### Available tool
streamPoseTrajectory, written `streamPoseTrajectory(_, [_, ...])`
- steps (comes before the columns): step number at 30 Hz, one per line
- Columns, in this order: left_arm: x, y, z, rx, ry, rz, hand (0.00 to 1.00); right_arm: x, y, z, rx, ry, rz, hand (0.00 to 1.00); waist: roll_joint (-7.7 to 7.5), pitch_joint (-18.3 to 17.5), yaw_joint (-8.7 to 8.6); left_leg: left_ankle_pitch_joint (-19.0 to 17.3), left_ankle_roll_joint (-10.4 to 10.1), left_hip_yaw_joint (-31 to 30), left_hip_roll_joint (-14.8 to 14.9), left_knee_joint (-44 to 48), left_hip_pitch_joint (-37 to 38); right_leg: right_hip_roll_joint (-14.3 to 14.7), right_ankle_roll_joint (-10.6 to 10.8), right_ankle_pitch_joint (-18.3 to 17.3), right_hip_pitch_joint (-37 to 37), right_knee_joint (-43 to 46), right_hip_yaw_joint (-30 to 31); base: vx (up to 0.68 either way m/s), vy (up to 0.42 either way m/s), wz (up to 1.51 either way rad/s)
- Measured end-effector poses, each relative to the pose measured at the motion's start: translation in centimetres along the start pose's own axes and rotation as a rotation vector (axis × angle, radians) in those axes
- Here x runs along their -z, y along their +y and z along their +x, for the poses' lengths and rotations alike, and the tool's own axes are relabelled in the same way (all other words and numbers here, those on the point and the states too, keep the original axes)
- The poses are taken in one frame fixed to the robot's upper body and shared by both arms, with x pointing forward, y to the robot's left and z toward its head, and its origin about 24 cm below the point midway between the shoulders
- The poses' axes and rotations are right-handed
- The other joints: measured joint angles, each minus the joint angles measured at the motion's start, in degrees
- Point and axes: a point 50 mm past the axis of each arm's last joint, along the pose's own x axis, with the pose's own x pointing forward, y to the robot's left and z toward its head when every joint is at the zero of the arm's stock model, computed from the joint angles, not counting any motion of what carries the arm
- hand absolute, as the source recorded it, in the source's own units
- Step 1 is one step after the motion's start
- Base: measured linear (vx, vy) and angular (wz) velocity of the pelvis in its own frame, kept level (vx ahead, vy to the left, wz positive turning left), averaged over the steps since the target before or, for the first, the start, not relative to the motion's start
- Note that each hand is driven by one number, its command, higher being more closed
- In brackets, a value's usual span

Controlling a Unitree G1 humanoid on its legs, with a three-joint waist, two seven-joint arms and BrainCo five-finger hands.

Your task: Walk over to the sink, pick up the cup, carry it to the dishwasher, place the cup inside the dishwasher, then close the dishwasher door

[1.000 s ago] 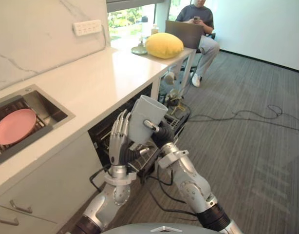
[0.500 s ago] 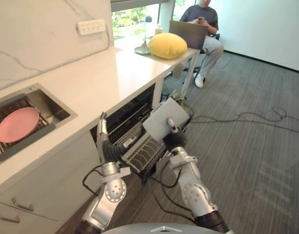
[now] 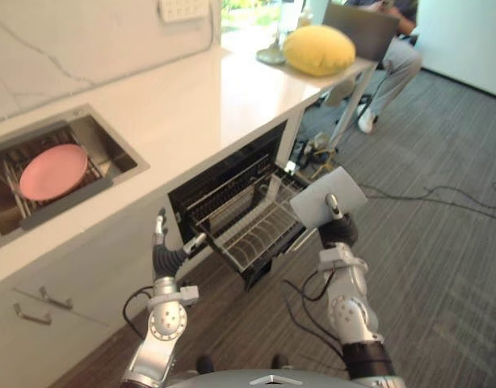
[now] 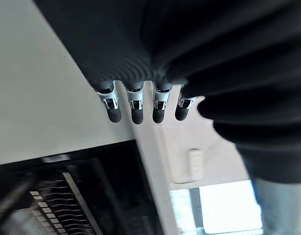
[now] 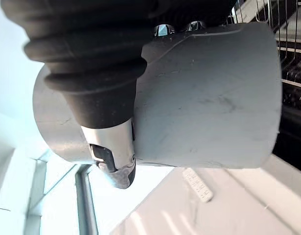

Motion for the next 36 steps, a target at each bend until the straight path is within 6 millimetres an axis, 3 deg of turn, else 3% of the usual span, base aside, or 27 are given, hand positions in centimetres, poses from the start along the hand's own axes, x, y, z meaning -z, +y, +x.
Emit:
streamPoseTrajectory(4, [1.7, 0.5, 0.6, 0.042, 0.088, 0.024, 0.0, -4.1, 2.2, 5.4, -0.029, -0.128, -0.172, 1.0, 0.83, 6.08, 1.69, 2.01, 0.02, -2.15, 0.31, 0.82, -4.85, 0.18, -0.36, 2.03, -3.46, -0.79, -2.31, -0.02, -0.014, 0.34])
streamPoseTrajectory(8, [2.3, 0.0, 1.7, 0.087, 0.134, 0.014, 0.0, -9.4, 4.5, 10.4, -0.02, -0.218, -0.355, 1.0, 3.19, 14.01, 3.83, 2.37, 0.38, -4.53, 0.42, 5.46, -11.78, 0.2, -1.05, 3.41, -6.57, -1.25, -5.05, -0.03, -0.017, 0.32])
streamPoseTrajectory(12, [3.6, 0.3, 1.4, 0.087, 0.2, 0.007, 0.0, -11.1, 5.1, 13.1, 0.01, -0.149, -0.578, 1.0, 5.71, 18.18, 5.75, 2.46, 0.46, -5.8, 0.2, 6.85, -14.95, 0.03, -1.09, 3.77, -8.38, -1.25, -6.5, 0.01, -0.004, 0.18])
streamPoseTrajectory(18, [5.2, 0.5, 0.8, 0.081, 0.283, 0.0, 0.0, -13.3, 5.0, 15.2, 0.051, -0.039, -0.731, 1.0, 8.75, 20.34, 8.96, 3.48, 0.56, -7.62, 0.05, 7.02, -18.98, 0.03, -1.27, 4.04, -11.43, -1.15, -8.49, 0.03, -0.006, 0.15])
streamPoseTrajectory(26, [6.0, -0.5, 0.0, 0.131, 0.33, -0.028, 0.0, -14.1, 5.6, 16.1, 0.022, 0.076, -0.943, 1.0, 11.83, 21.86, 12.08, 5.23, 0.17, -10.46, -0.01, 6.39, -22.46, 0.22, -1.62, 3.84, -13.82, -0.89, -11.52, 0.03, -0.003, 0.17])
streamPoseTrajectory(35, [6.2, -1.4, -0.5, 0.184, 0.343, -0.053, 0.0, -15.1, 7.1, 16.6, -0.004, 0.086, -1.091, 1.0, 12.72, 22.1, 15.56, 7.58, -0.57, -12.53, 0.12, 3.97, -24.46, 0.32, -2.0, 3.23, -16.46, 0.38, -13.27, 0.02, 0.007, 0.11])
streamPoseTrajectory(36, [6.2, -1.3, -0.5, 0.183, 0.341, -0.056, 0.0, -15.3, 7.3, 16.7, 0.005, 0.088, -1.11, 0.0, 12.73, 22.1, 15.6, 7.85, -0.5, -12.75, 0.11, 3.61, -24.46, 0.28, -2.0, 3.03, -16.66, 0.7, -13.41, 0.03, 0.023, 0.05])
